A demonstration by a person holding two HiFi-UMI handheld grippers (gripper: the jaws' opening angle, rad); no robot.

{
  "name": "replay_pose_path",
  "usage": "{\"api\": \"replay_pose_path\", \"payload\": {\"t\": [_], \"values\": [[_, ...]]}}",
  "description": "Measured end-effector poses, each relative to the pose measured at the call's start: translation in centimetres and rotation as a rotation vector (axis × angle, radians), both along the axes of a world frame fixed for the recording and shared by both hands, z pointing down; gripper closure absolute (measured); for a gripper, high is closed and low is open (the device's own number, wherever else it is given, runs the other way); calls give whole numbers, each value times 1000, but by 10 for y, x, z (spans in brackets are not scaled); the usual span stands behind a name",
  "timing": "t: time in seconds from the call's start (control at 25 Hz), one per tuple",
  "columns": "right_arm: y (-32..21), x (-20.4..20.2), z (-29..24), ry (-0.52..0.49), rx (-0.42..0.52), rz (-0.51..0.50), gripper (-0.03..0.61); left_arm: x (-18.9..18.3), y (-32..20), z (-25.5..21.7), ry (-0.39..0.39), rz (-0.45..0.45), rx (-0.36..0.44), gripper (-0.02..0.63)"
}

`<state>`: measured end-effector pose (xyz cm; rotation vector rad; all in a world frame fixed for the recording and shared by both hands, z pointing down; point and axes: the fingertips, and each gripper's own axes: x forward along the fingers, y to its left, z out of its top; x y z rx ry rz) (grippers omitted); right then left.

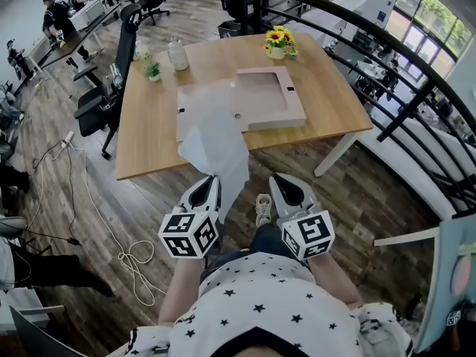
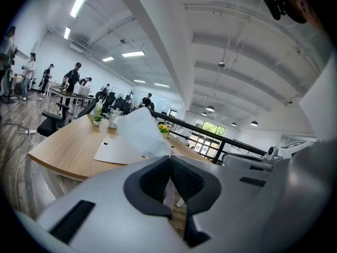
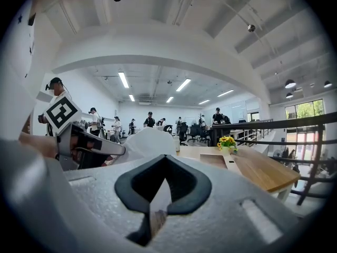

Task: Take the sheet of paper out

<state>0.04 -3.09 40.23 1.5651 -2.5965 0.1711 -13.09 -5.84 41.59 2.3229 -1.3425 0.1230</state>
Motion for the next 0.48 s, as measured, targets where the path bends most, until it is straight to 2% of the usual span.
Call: {"api": "replay_pose_path", "payload": {"t": [0.48], "values": [[-8,2,3,-12,-6,1,574,4,-8,3,7,6,-10,607]]}}
